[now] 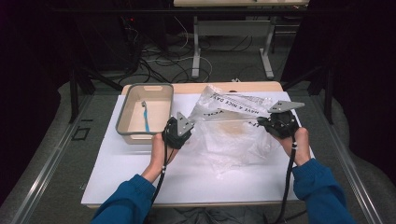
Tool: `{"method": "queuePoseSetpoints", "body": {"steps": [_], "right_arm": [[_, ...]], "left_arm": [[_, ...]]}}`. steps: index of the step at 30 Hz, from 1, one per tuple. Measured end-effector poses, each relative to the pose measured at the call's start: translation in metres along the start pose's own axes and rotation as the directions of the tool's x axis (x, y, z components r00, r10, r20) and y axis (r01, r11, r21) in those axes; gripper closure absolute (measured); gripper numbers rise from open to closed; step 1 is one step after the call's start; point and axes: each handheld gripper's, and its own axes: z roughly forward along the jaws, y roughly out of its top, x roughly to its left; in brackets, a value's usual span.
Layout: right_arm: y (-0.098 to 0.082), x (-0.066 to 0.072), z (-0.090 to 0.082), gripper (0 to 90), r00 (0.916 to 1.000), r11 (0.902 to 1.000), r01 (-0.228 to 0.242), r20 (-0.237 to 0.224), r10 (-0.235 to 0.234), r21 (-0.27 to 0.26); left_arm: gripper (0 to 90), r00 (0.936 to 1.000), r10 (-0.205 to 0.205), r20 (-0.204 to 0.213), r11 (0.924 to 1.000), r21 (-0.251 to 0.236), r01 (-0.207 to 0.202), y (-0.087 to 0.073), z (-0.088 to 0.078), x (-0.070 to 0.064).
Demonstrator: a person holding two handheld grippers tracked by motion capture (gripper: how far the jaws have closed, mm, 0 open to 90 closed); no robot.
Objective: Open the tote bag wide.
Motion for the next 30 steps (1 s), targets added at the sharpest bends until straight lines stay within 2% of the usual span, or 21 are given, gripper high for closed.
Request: {"method": "queuePoseSetpoints", "body": {"steps": [4, 10, 11, 13, 14, 15, 17, 18, 20, 21, 22, 24, 25, 30], "right_arm": [[-0.004, -0.003, 0.008, 83.6, 0.9996, 0.9994, -0.017, -0.02, 0.017, 0.03], [-0.01, -0.005, 0.02, 73.4, 0.9964, 0.9914, -0.046, -0.065, 0.055, 0.122], [-0.01, -0.005, 0.02, 73.4, 0.9964, 0.9914, -0.046, -0.065, 0.055, 0.122], [-0.013, -0.003, 0.029, 75.8, 0.9931, 0.9823, -0.04, -0.101, 0.06, 0.183], [-0.013, -0.003, 0.029, 75.8, 0.9931, 0.9823, -0.04, -0.101, 0.06, 0.183], [-0.015, -0.002, 0.033, 81.3, 0.9909, 0.9759, -0.038, -0.118, 0.064, 0.215], [-0.016, -0.001, 0.034, 84.4, 0.9903, 0.9752, -0.04, -0.121, 0.067, 0.218], [-0.015, -0.001, 0.033, 88.9, 0.9919, 0.9763, -0.03, -0.114, 0.056, 0.214], [-0.014, -0.002, 0.031, 89.5, 0.9933, 0.9779, -0.023, -0.106, 0.046, 0.208], [-0.012, -0.004, 0.027, 89.9, 0.9936, 0.9822, -0.03, -0.102, 0.049, 0.186], [-0.012, -0.004, 0.027, 89.9, 0.9936, 0.9822, -0.03, -0.102, 0.049, 0.186], [-0.007, -0.005, 0.016, 90.0, 0.9945, 0.9899, -0.048, -0.086, 0.06, 0.133], [-0.007, -0.005, 0.016, 90.0, 0.9945, 0.9899, -0.048, -0.086, 0.06, 0.133], [0.005, -0.003, -0.005, 90.0, 0.998, 0.9988, -0.037, -0.049, 0.038, 0.031]], "left_arm": [[89.9, 0.9999, -0.009, -0.013, 0.9998, -0.019, 0.009, 0.004, -0.003, 0.005], [89.9, 0.9982, -0.034, -0.049, 0.997, -0.07, 0.031, 0.011, -0.007, 0.01], [89.9, 0.9981, -0.034, -0.052, 0.9967, -0.076, 0.03, 0.012, -0.007, 0.011], [89.9, 0.9971, -0.049, -0.058, 0.9961, -0.076, 0.044, 0.012, -0.007, 0.014], [89.9, 0.9971, -0.049, -0.058, 0.9961, -0.076, 0.044, 0.012, -0.007, 0.014], [89.8, 0.9978, -0.041, -0.052, 0.9971, -0.066, 0.038, 0.012, -0.007, 0.016], [89.8, 0.9983, -0.041, -0.041, 0.998, -0.049, 0.039, 0.011, -0.004, 0.016], [89.7, 0.9989, -0.035, -0.032, 0.9988, -0.035, 0.034, 0.01, -0.002, 0.015], [89.7, 0.9993, -0.029, -0.026, 0.9995, -0.014, 0.029, 0.009, 0.0, 0.014], [89.5, 0.9994, -0.025, -0.021, 0.9997, -0.003, 0.025, 0.008, 0.001, 0.014], [89.5, 0.9992, -0.031, -0.025, 0.9995, -0.008, 0.031, 0.007, 0.003, 0.014], [89.4, 0.9992, -0.034, -0.022, 0.9994, -0.006, 0.034, 0.007, 0.003, 0.014], [89.4, 0.9992, -0.031, -0.025, 0.9995, -0.011, 0.031, 0.007, 0.003, 0.013], [88.2, 0.9993, -0.029, -0.025, 0.9995, -0.01, 0.029, 0.007, 0.003, 0.012]]}}
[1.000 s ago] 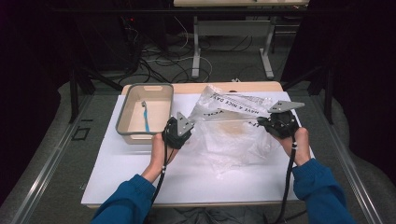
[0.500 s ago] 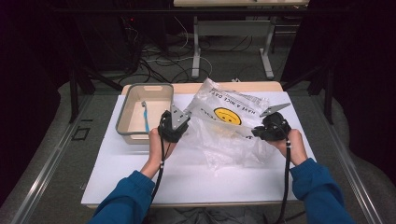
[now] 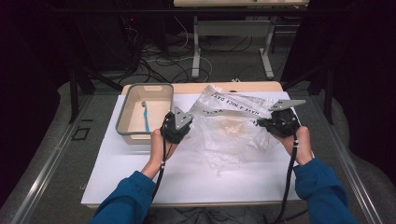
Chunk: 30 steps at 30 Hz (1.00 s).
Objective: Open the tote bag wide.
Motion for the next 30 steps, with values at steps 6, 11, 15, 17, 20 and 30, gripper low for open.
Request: {"method": "queuePoseSetpoints", "body": {"steps": [6, 11, 15, 17, 20, 30], "right_arm": [[0.003, 0.001, -0.008, 90.0, 0.9997, 0.9989, 0.008, 0.023, -0.007, -0.046], [0.003, 0.001, -0.01, 90.0, 0.9995, 0.9981, 0.011, 0.03, -0.009, -0.061], [0.007, 0.005, -0.016, 90.0, 0.9997, 0.998, 0.02, 0.015, -0.019, -0.06], [0.008, 0.006, -0.018, 90.0, 0.9998, 0.9981, 0.017, 0.014, -0.016, -0.059], [0.008, 0.006, -0.017, 90.0, 0.9996, 0.9991, 0.027, 0.01, -0.027, -0.032], [-0.003, 0.004, 0.005, 88.6, 0.9997, 0.9966, 0.022, -0.015, -0.021, 0.079]], "left_arm": [[84.9, 1.0, 0.009, 0.003, 0.9999, 0.01, -0.009, -0.003, 0.004, -0.003], [82.6, 1.0, 0.008, 0.005, 0.9999, 0.007, -0.008, -0.004, 0.006, -0.002], [84.9, 1.0, 0.004, 0.004, 1.0, -0.003, -0.004, -0.004, 0.004, -0.001], [84.9, 1.0, 0.007, 0.003, 0.9999, -0.009, -0.007, -0.004, 0.003, -0.001], [85.9, 1.0, 0.002, 0.002, 0.9999, -0.014, -0.002, -0.004, 0.003, 0.0], [88.0, 1.0, 0.001, 0.006, 0.9999, -0.014, -0.001, -0.005, 0.004, 0.001]]}}
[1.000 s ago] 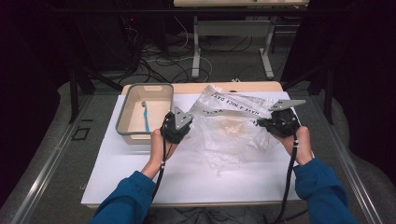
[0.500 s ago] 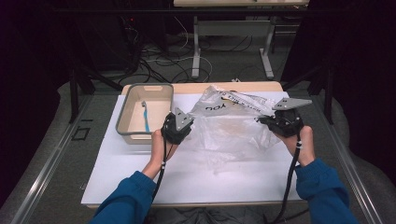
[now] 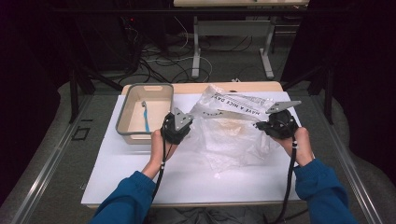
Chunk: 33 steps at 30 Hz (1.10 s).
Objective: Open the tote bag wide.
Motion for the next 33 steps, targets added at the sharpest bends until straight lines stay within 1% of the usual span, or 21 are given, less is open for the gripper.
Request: {"method": "queuePoseSetpoints", "body": {"steps": [1, 3, 4, 5, 7, 9, 10, 11, 14, 17, 19, 20, 21, 22, 23, 26, 27, 28, 30, 31, 33], "right_arm": [[-0.001, -0.001, 0.003, 86.8, 0.9999, 0.9998, -0.002, -0.011, 0.002, 0.021], [-0.002, -0.001, 0.004, 85.6, 0.9999, 0.9998, -0.002, -0.012, 0.002, 0.02], [-0.002, -0.001, 0.005, 83.9, 0.9996, 0.9996, -0.011, -0.026, 0.012, 0.026], [-0.002, -0.001, 0.006, 81.7, 0.9996, 0.9994, -0.003, -0.026, 0.004, 0.036], [-0.003, 0.0, 0.01, 75.1, 0.9987, 0.9985, 0.003, -0.051, 0.0, 0.055], [-0.003, 0.002, 0.014, 68.2, 0.9982, 0.9977, 0.024, -0.057, -0.02, 0.064], [-0.003, 0.004, 0.016, 63.4, 0.9975, 0.9969, 0.011, -0.07, -0.006, 0.077], [-0.003, 0.004, 0.017, 60.2, 0.997, 0.9971, 0.027, -0.074, -0.022, 0.072], [-0.001, 0.008, 0.023, 51.3, 0.9959, 0.9954, 0.028, -0.088, -0.02, 0.091], [0.003, 0.009, 0.027, 49.5, 0.9963, 0.9956, 0.028, -0.084, -0.021, 0.089], [0.007, 0.009, 0.029, 51.5, 0.9961, 0.9971, 0.03, -0.084, -0.025, 0.069], [0.009, 0.007, 0.03, 54.6, 0.9953, 0.9963, 0.052, -0.085, -0.046, 0.069], [0.01, 0.007, 0.032, 58.9, 0.9946, 0.9971, 0.048, -0.095, -0.042, 0.06], [0.01, 0.007, 0.034, 71.1, 0.9946, 0.997, 0.035, -0.1, -0.028, 0.069], [0.01, 0.007, 0.034, 71.1, 0.9946, 0.997, 0.035, -0.1, -0.028, 0.069], [0.01, 0.007, 0.033, 85.0, 0.9947, 0.9981, 0.03, -0.1, -0.024, 0.053], [0.01, 0.006, 0.031, 87.0, 0.9954, 0.9982, 0.034, -0.092, -0.029, 0.049], [0.01, 0.007, 0.03, 88.1, 0.9945, 0.9991, 0.027, -0.102, -0.023, 0.034], [0.011, 0.007, 0.027, 89.3, 0.9948, 0.9995, 0.022, -0.1, -0.019, 0.024], [0.011, 0.007, 0.025, 89.7, 0.9937, 0.9996, 0.026, -0.109, -0.025, 0.013], [0.013, 0.007, 0.018, 90.0, 0.995, 0.9998, 0.018, -0.098, -0.018, -0.004]], "left_arm": [[88.4, 1.0, 0.0, 0.001, 1.0, 0.005, 0.0, 0.0, 0.0, 0.0], [88.4, 1.0, 0.0, 0.005, 1.0, 0.006, 0.0, -0.001, 0.001, -0.001], [88.6, 1.0, 0.003, 0.005, 1.0, 0.008, -0.003, -0.001, 0.001, -0.001], [88.6, 1.0, 0.003, 0.005, 1.0, 0.007, -0.003, -0.001, 0.001, -0.001], [88.8, 1.0, 0.0, 0.006, 1.0, 0.007, 0.0, -0.001, 0.001, -0.002], [88.9, 1.0, 0.004, 0.009, 1.0, 0.006, -0.004, -0.001, 0.001, -0.003], [88.9, 0.9999, 0.006, 0.014, 0.9999, 0.009, -0.006, -0.001, 0.001, -0.003], [88.9, 0.9999, 0.007, 0.014, 0.9999, 0.009, -0.007, -0.001, 0.001, -0.003], [88.9, 0.9997, 0.009, 0.021, 0.9999, 0.014, -0.009, -0.001, 0.001, -0.004], [88.9, 0.9997, 0.009, 0.021, 0.9999, 0.013, -0.009, -0.001, 0.002, -0.005], [88.8, 0.9997, 0.01, 0.023, 0.9998, 0.015, -0.011, -0.001, 0.002, -0.005], [88.8, 0.9997, 0.01, 0.024, 0.9998, 0.015, -0.011, -0.001, 0.002, -0.004], [88.8, 0.9996, 0.011, 0.024, 0.9998, 0.015, -0.011, -0.001, 0.002, -0.004], [88.8, 0.9997, 0.011, 0.021, 0.9998, 0.014, -0.012, -0.001, 0.003, -0.004], [88.8, 0.9996, 0.009, 0.027, 0.9998, 0.019, -0.01, -0.002, 0.002, -0.003], [88.1, 0.9994, 0.012, 0.032, 0.9995, 0.031, -0.013, -0.003, 0.003, -0.002], [87.5, 0.9989, 0.014, 0.043, 0.9989, 0.044, -0.016, -0.003, 0.003, -0.001], [86.5, 0.9989, 0.012, 0.045, 0.9989, 0.044, -0.014, -0.003, 0.004, -0.001], [84.7, 0.9977, 0.012, 0.067, 0.9976, 0.067, -0.016, -0.004, 0.005, -0.001], [83.6, 0.9978, 0.004, 0.065, 0.9978, 0.066, -0.009, -0.005, 0.006, -0.003], [80.3, 0.9969, 0.014, 0.077, 0.9972, 0.072, -0.02, -0.005, 0.006, -0.002]]}}
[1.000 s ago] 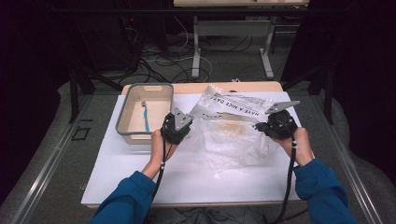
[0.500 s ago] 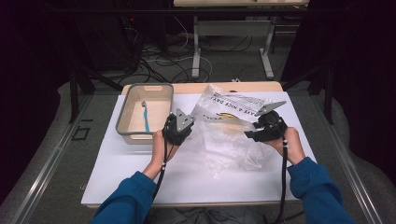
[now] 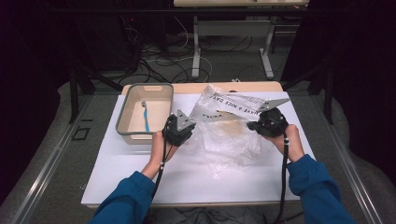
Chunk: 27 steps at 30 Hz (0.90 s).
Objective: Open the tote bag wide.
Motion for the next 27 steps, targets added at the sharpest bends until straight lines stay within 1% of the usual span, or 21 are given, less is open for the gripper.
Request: {"method": "queuePoseSetpoints", "body": {"steps": [2, 3, 4, 6, 7, 10, 11, 12, 13, 14, 15, 16, 19, 20, 21, 22, 23, 24, 26, 27], "right_arm": [[0.001, 0.0, -0.005, 90.0, 0.9999, 0.9998, 0.0, 0.014, 0.001, -0.021], [0.001, 0.0, -0.005, 90.0, 0.9999, 0.9998, 0.0, 0.014, 0.001, -0.021], [0.001, 0.0, -0.007, 90.0, 0.9999, 0.9995, -0.003, 0.016, 0.003, -0.031], [0.002, 0.0, -0.011, 90.0, 0.9997, 0.9984, -0.002, 0.025, 0.003, -0.056], [0.002, 0.0, -0.014, 90.0, 0.9996, 0.9981, -0.014, 0.025, 0.015, -0.06], [0.002, 0.001, -0.017, 90.0, 0.9993, 0.997, -0.017, 0.031, 0.02, -0.075], [0.002, 0.0, -0.018, 90.0, 0.9995, 0.9967, -0.013, 0.029, 0.016, -0.079], [0.001, 0.0, -0.018, 90.0, 0.9996, 0.9961, -0.02, 0.02, 0.022, -0.086], [0.001, 0.0, -0.018, 90.0, 0.9996, 0.9961, -0.02, 0.02, 0.022, -0.086], [0.001, 0.001, -0.018, 90.0, 0.9993, 0.9961, -0.021, 0.028, 0.023, -0.086], [0.001, 0.0, -0.019, 90.0, 0.9992, 0.9963, -0.021, 0.032, 0.024, -0.084], [0.0, 0.0, -0.019, 90.0, 0.9992, 0.9959, -0.024, 0.03, 0.027, -0.088], [0.0, 0.0, -0.019, 90.0, 0.9991, 0.9951, -0.026, 0.031, 0.029, -0.096], [0.0, 0.0, -0.019, 90.0, 0.9991, 0.9951, -0.026, 0.031, 0.029, -0.096], [0.0, 0.001, -0.019, 90.0, 0.9991, 0.9952, -0.025, 0.032, 0.029, -0.095], [0.0, 0.001, -0.019, 90.0, 0.999, 0.9951, -0.027, 0.033, 0.03, -0.095], [0.0, 0.002, -0.019, 90.0, 0.9989, 0.995, -0.029, 0.033, 0.033, -0.096], [0.0, 0.002, -0.019, 90.0, 0.9989, 0.9952, -0.026, 0.036, 0.03, -0.095], [0.0, 0.002, -0.018, 90.0, 0.9988, 0.9957, -0.026, 0.038, 0.029, -0.089], [0.0, 0.002, -0.017, 90.0, 0.9988, 0.9957, -0.029, 0.038, 0.032, -0.089]], "left_arm": [[77.9, 1.0, -0.003, -0.004, 1.0, -0.004, 0.003, 0.0, 0.0, 0.0], [77.9, 1.0, -0.005, 0.0, 1.0, -0.002, 0.005, 0.0, -0.001, 0.0], [76.1, 1.0, 0.003, -0.004, 1.0, -0.003, -0.003, 0.0, -0.002, 0.0], [72.5, 1.0, 0.003, -0.001, 1.0, -0.005, -0.003, 0.0, -0.004, 0.0], [69.9, 1.0, 0.003, 0.001, 1.0, -0.005, -0.003, 0.001, -0.004, 0.0], [57.1, 1.0, 0.004, 0.0, 0.9998, 0.02, -0.004, 0.003, -0.008, -0.001], [48.7, 1.0, 0.0, -0.005, 0.9995, 0.03, 0.0, 0.004, -0.01, -0.002], [35.0, 0.9999, 0.002, -0.014, 0.9994, 0.035, -0.002, 0.004, -0.011, -0.003], [35.0, 0.9999, 0.002, -0.014, 0.9992, 0.041, -0.002, 0.004, -0.013, -0.004], [31.3, 0.9999, 0.011, -0.005, 0.9985, 0.053, -0.01, 0.004, -0.016, -0.004], [29.0, 0.9999, 0.012, 0.004, 0.9983, 0.057, -0.012, 0.004, -0.019, -0.006], [27.0, 0.9997, 0.023, 0.011, 0.9978, 0.062, -0.023, 0.003, -0.021, -0.006], [21.9, 0.9991, 0.027, 0.032, 0.9965, 0.078, -0.029, 0.001, -0.027, -0.008], [21.9, 0.9985, 0.039, 0.038, 0.9951, 0.089, -0.042, 0.0, -0.029, -0.009], [20.5, 0.9983, 0.04, 0.043, 0.9936, 0.104, -0.044, -0.001, -0.03, -0.01], [19.6, 0.9979, 0.043, 0.049, 0.9934, 0.104, -0.048, -0.002, -0.031, -0.011], [19.3, 0.9971, 0.045, 0.061, 0.9921, 0.114, -0.052, -0.003, -0.033, -0.012], [18.6, 0.9972, 0.037, 0.064, 0.9919, 0.119, -0.045, -0.004, -0.034, -0.014], [17.9, 0.9964, 0.048, 0.07, 0.9912, 0.12, -0.056, -0.004, -0.038, -0.015], [17.7, 0.9966, 0.037, 0.074, 0.9923, 0.115, -0.046, -0.004, -0.039, -0.016]]}}
